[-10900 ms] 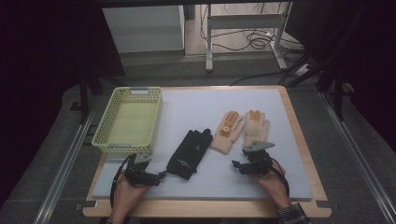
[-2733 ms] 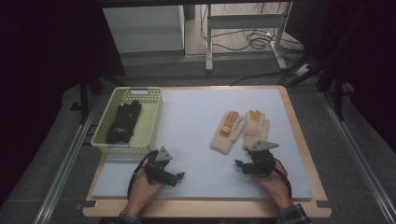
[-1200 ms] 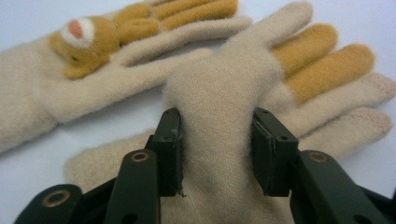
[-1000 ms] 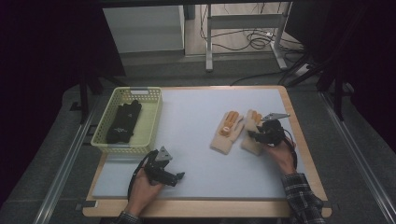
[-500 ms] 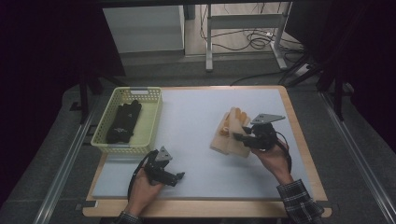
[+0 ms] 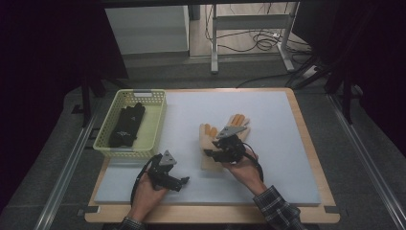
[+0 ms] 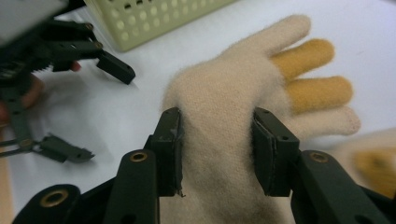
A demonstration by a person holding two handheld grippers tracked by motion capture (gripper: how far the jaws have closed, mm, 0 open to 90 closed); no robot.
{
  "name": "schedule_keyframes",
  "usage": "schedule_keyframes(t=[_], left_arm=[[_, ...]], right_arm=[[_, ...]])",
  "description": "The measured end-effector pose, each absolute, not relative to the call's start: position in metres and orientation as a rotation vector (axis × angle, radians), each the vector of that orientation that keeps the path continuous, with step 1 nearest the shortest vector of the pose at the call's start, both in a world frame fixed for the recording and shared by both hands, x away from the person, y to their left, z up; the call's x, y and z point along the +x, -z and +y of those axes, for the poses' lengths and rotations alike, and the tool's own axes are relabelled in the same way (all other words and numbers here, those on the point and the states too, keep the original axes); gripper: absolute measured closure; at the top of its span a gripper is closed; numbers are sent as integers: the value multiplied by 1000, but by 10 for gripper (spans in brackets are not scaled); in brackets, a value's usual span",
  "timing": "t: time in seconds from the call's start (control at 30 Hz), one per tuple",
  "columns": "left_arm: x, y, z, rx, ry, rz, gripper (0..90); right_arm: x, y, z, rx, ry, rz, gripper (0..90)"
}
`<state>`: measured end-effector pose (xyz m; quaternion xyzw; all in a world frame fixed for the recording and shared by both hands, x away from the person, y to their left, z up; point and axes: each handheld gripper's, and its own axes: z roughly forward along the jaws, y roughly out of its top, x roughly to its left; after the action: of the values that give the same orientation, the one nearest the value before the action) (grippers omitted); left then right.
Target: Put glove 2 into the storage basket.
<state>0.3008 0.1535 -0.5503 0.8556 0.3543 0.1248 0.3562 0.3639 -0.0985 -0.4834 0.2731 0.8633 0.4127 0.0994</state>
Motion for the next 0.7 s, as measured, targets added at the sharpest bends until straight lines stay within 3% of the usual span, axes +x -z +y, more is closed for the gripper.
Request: schedule_keyframes(t=[0.17,0.2,0.37,0.43,0.53,0.57,0.6,0.7], left_arm=[[301,550,154,2213,-321,913,6],[301,550,154,2212,-321,914,6],[301,550,154,2212,-321,913,6],[301,550,154,2212,-322,913,6],[301,550,154,2213,-322,913,6],[301,550,154,2213,-322,913,6],[301,550,154,2213,-321,913,6],[301,550,153,2211,-319,915,6]], right_arm=[[367,508,-88,848,-1177,2554,494],[368,518,-86,868,-1162,2584,397],[366,506,-97,840,-1190,2550,359],[364,498,-108,843,-1192,2542,418],[360,496,-125,830,-1160,2550,601],[360,496,-125,830,-1160,2550,601],[356,501,-133,838,-1127,2569,677],[352,513,-139,834,-1085,2598,716]])
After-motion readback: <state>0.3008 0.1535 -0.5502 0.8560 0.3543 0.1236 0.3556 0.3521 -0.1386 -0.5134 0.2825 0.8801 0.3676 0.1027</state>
